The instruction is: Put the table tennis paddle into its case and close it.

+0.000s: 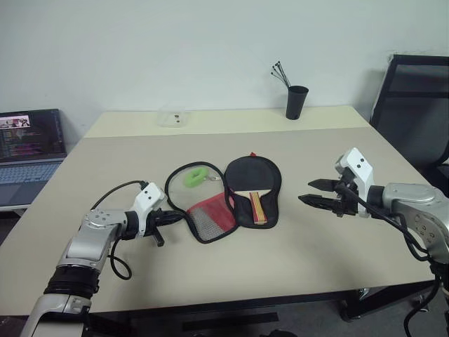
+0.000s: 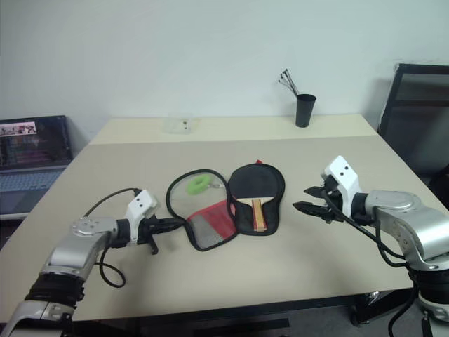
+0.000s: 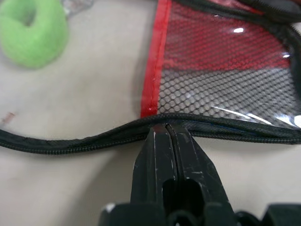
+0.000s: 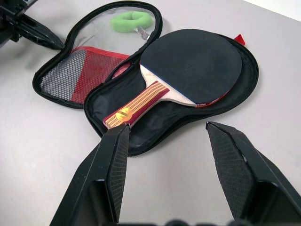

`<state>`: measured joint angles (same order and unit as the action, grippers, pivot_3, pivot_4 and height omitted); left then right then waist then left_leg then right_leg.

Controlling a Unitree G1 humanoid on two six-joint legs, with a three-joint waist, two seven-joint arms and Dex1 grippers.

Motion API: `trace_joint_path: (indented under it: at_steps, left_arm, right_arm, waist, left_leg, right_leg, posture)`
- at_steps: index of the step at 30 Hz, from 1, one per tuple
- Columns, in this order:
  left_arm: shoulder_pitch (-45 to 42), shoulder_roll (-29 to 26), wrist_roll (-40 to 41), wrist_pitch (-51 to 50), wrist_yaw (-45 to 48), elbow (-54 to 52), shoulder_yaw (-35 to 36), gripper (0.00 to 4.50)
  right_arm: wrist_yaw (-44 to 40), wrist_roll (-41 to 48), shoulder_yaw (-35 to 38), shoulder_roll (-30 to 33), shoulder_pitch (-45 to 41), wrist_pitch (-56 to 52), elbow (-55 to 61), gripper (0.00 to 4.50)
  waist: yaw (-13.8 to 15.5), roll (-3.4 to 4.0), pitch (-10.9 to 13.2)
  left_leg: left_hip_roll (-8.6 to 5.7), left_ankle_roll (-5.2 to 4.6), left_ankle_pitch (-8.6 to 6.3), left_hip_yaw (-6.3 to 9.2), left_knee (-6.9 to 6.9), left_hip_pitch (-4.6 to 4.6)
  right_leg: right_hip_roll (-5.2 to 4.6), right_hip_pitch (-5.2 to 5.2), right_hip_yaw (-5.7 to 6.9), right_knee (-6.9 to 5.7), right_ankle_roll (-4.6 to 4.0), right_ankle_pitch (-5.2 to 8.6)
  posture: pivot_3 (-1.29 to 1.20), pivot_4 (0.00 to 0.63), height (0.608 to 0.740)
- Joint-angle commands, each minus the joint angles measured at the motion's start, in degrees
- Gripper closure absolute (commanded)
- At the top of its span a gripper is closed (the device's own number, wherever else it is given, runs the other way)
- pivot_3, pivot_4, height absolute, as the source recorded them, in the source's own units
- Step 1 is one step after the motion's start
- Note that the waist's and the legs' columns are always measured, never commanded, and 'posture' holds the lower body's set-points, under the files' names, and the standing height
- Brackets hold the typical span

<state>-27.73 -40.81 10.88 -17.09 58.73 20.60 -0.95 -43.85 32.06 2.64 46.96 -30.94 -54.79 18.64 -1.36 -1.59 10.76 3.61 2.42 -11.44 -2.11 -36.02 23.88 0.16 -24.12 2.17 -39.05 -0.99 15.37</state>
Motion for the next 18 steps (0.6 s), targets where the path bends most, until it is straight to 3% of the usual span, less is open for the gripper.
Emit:
trace_joint_path:
  at_steps: [1, 10, 18]
  left_arm:
    - [-1.60, 1.72, -0.37, 2.25, -2.46, 2.55, 1.17, 4.48]
    - [-6.72, 7.54, -2.20, 7.78, -6.76, 8.84, 0.51, 4.48]
    - [-11.06, 10.50, -1.34, 7.49, -5.85, 5.77, 0.28, 4.48]
  right_arm:
    - [0.07, 0.12, 1.24, 0.56, -0.70, 0.63, 1.53, 1.62]
    - [0.12, -0.12, 1.13, 0.68, -0.96, 0.87, 1.24, 1.62]
    - [0.38, 0.08, 2.11, 1.42, -0.18, 0.39, 2.09, 1.62]
  waist:
    - [0.01, 0.00, 0.00]
    - [1.57, -0.01, -0.01]
    - [1.64, -0.02, -0.02]
  left_leg:
    - [0.00, 0.00, 0.00, 0.00, 0.00, 0.00]
    - [-0.04, 0.00, 0.00, 0.03, -0.08, -0.03]
    - [-0.10, 0.00, 0.00, 0.01, -0.09, 0.04]
  right_leg:
    - [0.00, 0.00, 0.00, 0.00, 0.00, 0.00]
    - [-0.03, 0.06, 0.05, -0.05, 0.03, -0.05]
    - [-0.07, 0.05, 0.05, 0.00, 0.04, -0.06]
  posture:
    - [0.00, 0.150, 0.740]
    - [0.00, 0.150, 0.740]
    - [0.00, 0.150, 0.740]
